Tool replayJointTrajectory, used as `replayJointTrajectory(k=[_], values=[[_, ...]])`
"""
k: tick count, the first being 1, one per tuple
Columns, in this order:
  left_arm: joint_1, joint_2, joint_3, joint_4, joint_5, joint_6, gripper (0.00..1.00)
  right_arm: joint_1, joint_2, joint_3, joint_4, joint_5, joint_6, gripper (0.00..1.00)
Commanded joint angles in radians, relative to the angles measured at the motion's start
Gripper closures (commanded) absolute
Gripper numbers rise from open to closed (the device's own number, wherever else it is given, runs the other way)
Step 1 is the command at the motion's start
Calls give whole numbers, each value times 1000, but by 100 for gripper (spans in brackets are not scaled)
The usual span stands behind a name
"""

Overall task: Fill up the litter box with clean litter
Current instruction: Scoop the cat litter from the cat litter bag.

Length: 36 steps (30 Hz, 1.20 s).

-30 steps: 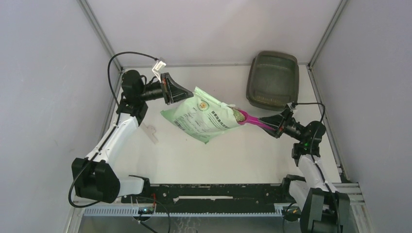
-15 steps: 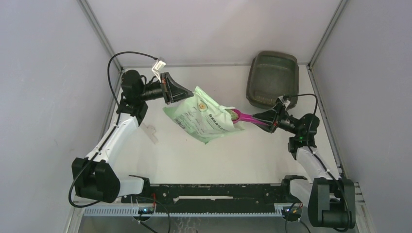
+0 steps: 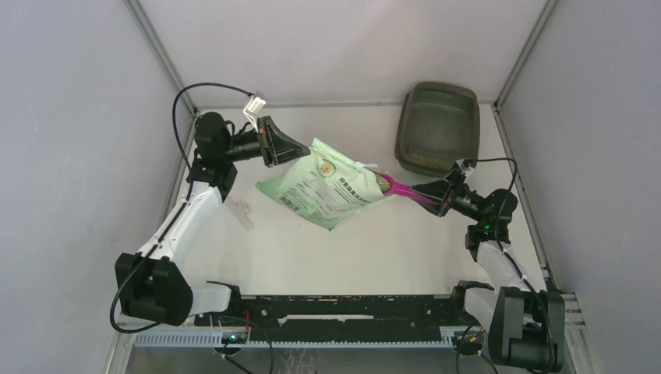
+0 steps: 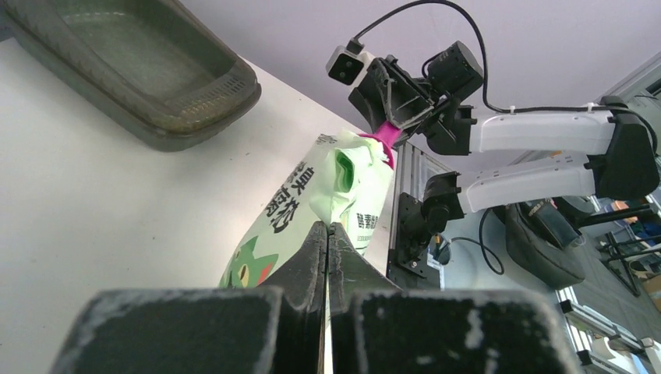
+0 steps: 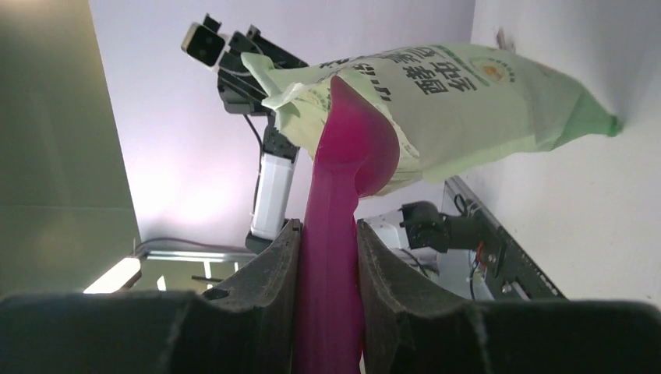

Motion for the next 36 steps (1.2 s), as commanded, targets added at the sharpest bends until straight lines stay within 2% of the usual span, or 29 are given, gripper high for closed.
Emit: replayJointTrajectory(k=[1, 8, 13, 16, 19, 23, 27, 28, 36], values=[[5, -19, -4, 76, 19, -21, 100, -98, -87, -29, 25, -56, 9, 100], [10, -7, 6, 75, 22, -22, 100, -202, -174, -87, -25, -104, 14, 100], [14, 5, 11, 119, 22, -58, 100, -214, -189, -82, -33, -99, 23, 100], [14, 19, 7, 215, 25, -121, 100, -218, -179, -60, -33, -88, 29, 100], [14, 44, 3, 378, 26, -244, 100, -220, -165, -20, -27, -82, 41, 100], [16, 114, 20, 674, 15, -473, 100, -221, -130, 26, -6, -68, 53, 100], [19, 244, 83, 1078, -2, -808, 100, -218, -70, 55, 63, -61, 85, 100], [18, 277, 103, 1131, -2, -868, 100, -217, -56, 60, 81, -60, 93, 100], [18, 277, 62, 1113, 11, -826, 100, -198, 1, 61, 122, -52, 87, 100]])
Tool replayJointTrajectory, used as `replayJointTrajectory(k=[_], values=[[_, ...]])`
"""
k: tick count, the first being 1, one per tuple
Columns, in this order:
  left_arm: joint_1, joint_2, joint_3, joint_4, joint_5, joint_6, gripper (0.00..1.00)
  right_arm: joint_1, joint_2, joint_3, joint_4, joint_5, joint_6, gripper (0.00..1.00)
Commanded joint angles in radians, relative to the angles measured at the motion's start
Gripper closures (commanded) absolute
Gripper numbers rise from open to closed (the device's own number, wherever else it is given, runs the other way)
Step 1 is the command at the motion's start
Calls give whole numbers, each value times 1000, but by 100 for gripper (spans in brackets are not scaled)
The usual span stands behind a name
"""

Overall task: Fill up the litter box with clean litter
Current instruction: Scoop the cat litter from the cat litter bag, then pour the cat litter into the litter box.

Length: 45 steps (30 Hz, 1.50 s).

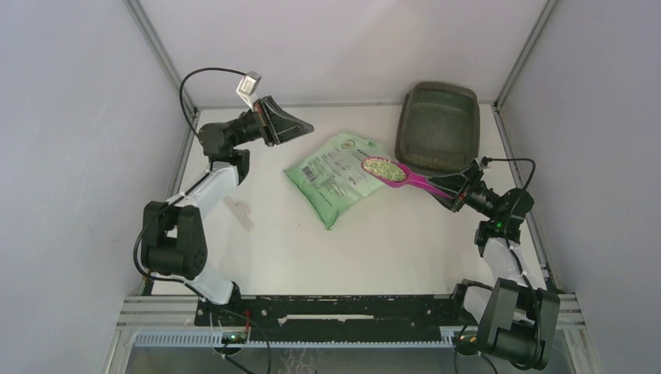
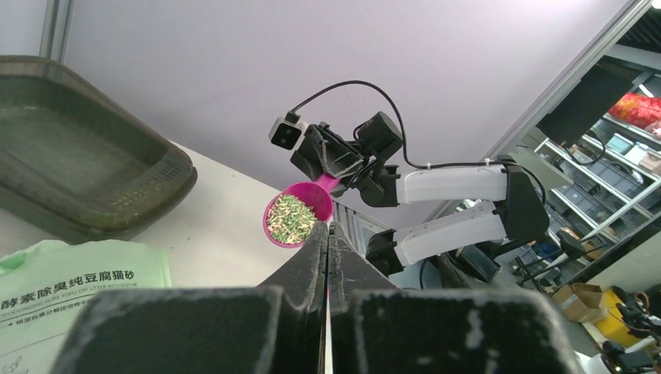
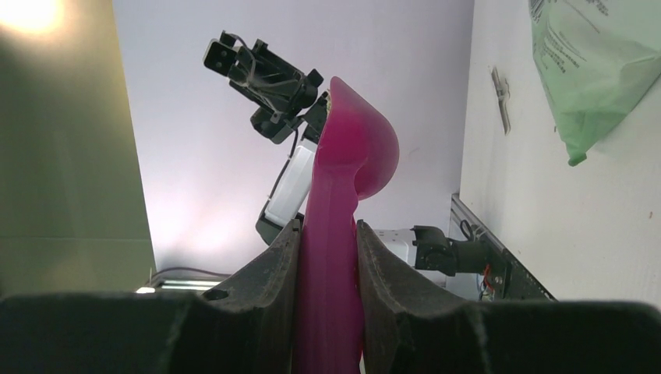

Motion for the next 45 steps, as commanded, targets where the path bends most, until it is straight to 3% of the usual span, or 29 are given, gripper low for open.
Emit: replayJointTrajectory(k=[1, 13, 18, 19, 20, 21, 22, 25, 29, 31, 35, 38, 45], values=[[9, -37, 4, 126, -4, -45, 100, 8, 11, 41, 100, 30, 17, 100], [24, -59, -19, 126, -4, -53, 99, -35, 226, 161, 145, 74, -44, 100], [31, -81, -50, 110, -12, -50, 83, -91, 386, 294, 170, 94, -51, 100], [34, -87, -58, 88, -16, -41, 76, -105, 413, 322, 165, 99, -57, 100], [38, -96, -66, 59, -21, -25, 57, -118, 436, 346, 158, 106, -61, 100], [41, -106, -73, 16, -27, -1, 12, -131, 460, 370, 157, 114, -61, 100], [42, -116, -77, -45, -36, 41, 1, -142, 480, 392, 150, 124, -66, 100], [42, -159, -69, -344, -73, 231, 0, -171, 529, 467, 64, 143, -129, 100], [41, -187, 96, -1111, -242, 687, 0, -197, 559, 572, -192, 176, -324, 100], [44, -140, 196, -1355, -321, 788, 0, -206, 554, 640, -382, 211, -496, 100], [55, 40, 380, -1568, -381, 765, 0, -204, 535, 818, -858, 334, -830, 100], [69, 173, 500, -1626, -425, 690, 0, -189, 526, 928, -1088, 458, -1004, 100], [76, 381, 669, -1490, -401, 566, 0, -61, 580, 1165, -1405, 794, -1279, 100]])
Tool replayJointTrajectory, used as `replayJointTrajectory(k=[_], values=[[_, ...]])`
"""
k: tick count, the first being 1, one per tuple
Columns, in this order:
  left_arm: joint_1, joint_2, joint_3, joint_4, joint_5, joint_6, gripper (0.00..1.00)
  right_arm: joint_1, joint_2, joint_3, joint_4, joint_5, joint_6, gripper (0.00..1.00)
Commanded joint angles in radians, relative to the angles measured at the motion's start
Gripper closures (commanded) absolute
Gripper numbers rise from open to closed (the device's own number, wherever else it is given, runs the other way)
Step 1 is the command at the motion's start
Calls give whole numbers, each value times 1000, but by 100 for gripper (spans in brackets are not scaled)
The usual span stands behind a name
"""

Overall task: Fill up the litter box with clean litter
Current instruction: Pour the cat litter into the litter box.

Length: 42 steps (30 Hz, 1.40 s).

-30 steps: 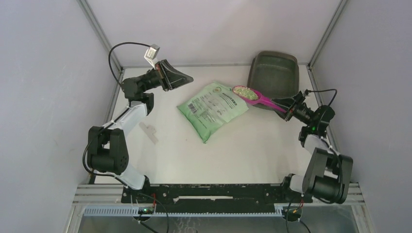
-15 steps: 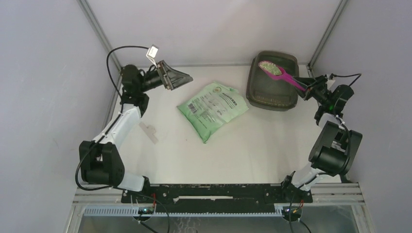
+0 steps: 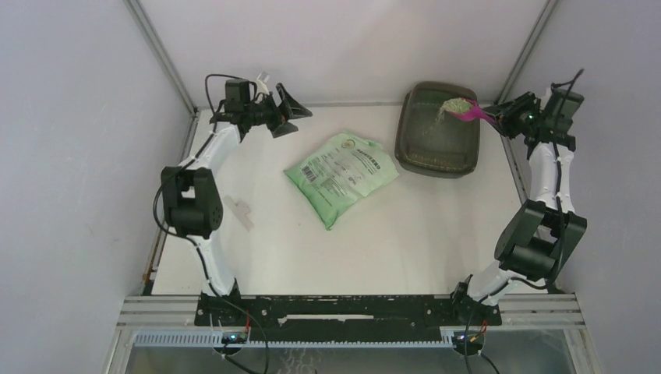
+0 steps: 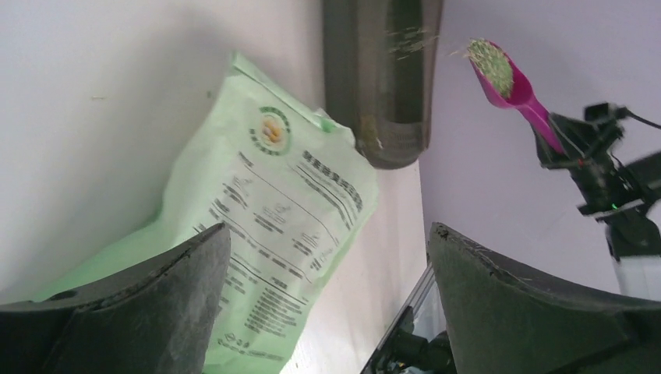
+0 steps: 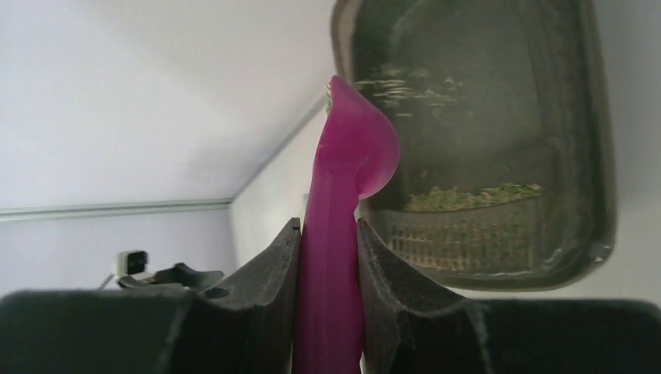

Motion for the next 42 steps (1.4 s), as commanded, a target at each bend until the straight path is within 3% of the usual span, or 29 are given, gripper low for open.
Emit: replayJointTrajectory(k=[1, 8, 13, 18, 21, 28, 36, 42], values=[[7, 104, 185, 11, 1, -83, 0, 97, 19, 143, -231, 251, -248, 100], [1, 343, 485, -86, -53, -42, 0, 269, 98, 288, -319, 539, -403, 100], [-18, 458, 610, -45, -32, -51, 0, 371, 169, 389, -369, 771, -500, 100], [-50, 527, 699, 11, -17, -5, 0, 517, 162, 379, -313, 1077, -644, 100], [-58, 551, 727, 13, -24, 41, 0, 574, 131, 334, -250, 1187, -710, 100], [-48, 666, 773, 166, 72, -24, 0, 502, -8, 211, -231, 915, -537, 100], [-82, 750, 798, 164, 103, -9, 0, 450, -119, 102, -200, 630, -434, 100], [-128, 769, 786, 143, 137, 29, 0, 431, -148, 78, -200, 531, -413, 100]])
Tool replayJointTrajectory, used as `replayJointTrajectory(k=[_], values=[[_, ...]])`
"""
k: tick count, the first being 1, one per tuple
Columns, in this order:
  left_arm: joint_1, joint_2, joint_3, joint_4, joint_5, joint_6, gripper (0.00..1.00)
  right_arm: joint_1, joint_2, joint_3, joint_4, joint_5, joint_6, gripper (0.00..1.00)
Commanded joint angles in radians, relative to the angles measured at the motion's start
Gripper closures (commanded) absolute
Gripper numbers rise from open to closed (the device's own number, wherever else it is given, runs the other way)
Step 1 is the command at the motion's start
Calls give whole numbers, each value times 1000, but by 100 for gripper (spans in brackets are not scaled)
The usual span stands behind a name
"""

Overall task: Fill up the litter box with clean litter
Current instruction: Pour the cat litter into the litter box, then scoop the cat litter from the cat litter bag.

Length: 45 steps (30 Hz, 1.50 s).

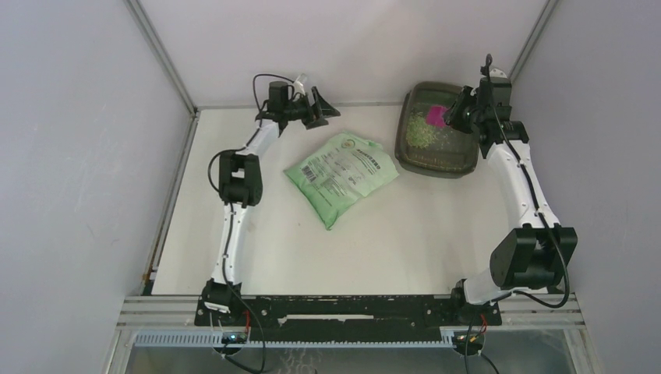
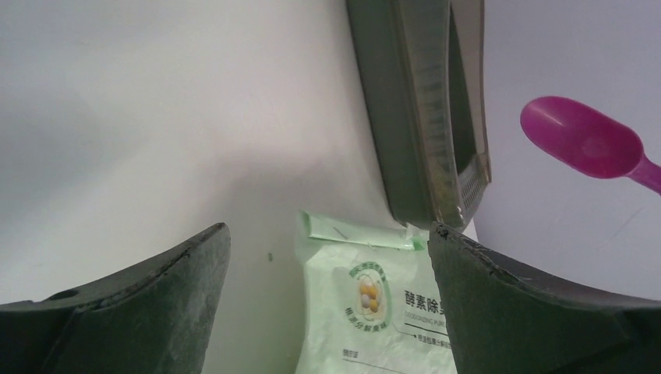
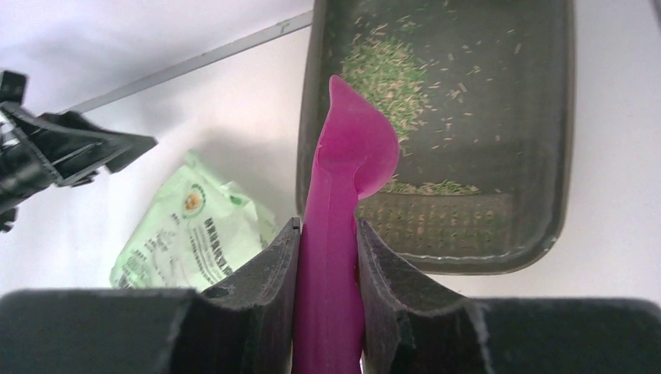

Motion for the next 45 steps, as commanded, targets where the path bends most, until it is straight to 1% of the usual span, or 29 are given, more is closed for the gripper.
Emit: replayJointTrajectory(k=[1, 5, 8, 11, 20, 24, 26, 30, 33, 34, 39, 42, 45], values=[[-54, -1, 45, 30, 79, 29, 0, -19, -48, -26, 57, -120, 45, 100], [-78, 19, 44, 16, 104, 42, 0, -50, -64, -71, 81, -173, 66, 100], [-87, 23, 40, -32, 88, 74, 0, -78, -71, -98, 102, -230, 90, 100], [-87, 0, 10, -61, 40, 103, 0, -97, -81, -122, 120, -263, 107, 100], [-82, 13, 40, -115, -4, 115, 0, -111, -89, -163, 142, -301, 117, 100], [-84, 37, 65, -112, 41, 93, 0, -115, -91, -177, 157, -315, 123, 100], [-93, 40, 63, -113, 75, 97, 2, -116, -90, -181, 162, -321, 125, 100], [-113, 11, 11, -115, 103, 128, 3, -120, -91, -194, 173, -336, 133, 100], [-122, 4, 2, -107, 110, 128, 4, -125, -97, -200, 176, -341, 134, 100], [-122, 5, 3, -98, 117, 122, 6, -127, -101, -201, 177, -342, 135, 100], [-125, 6, -11, -38, 178, 79, 25, -140, -108, -211, 177, -358, 141, 100], [-125, -7, -60, 41, 212, 32, 41, -142, -109, -212, 180, -366, 145, 100], [-124, -17, -84, 69, 227, 17, 57, -142, -112, -215, 180, -372, 145, 100]])
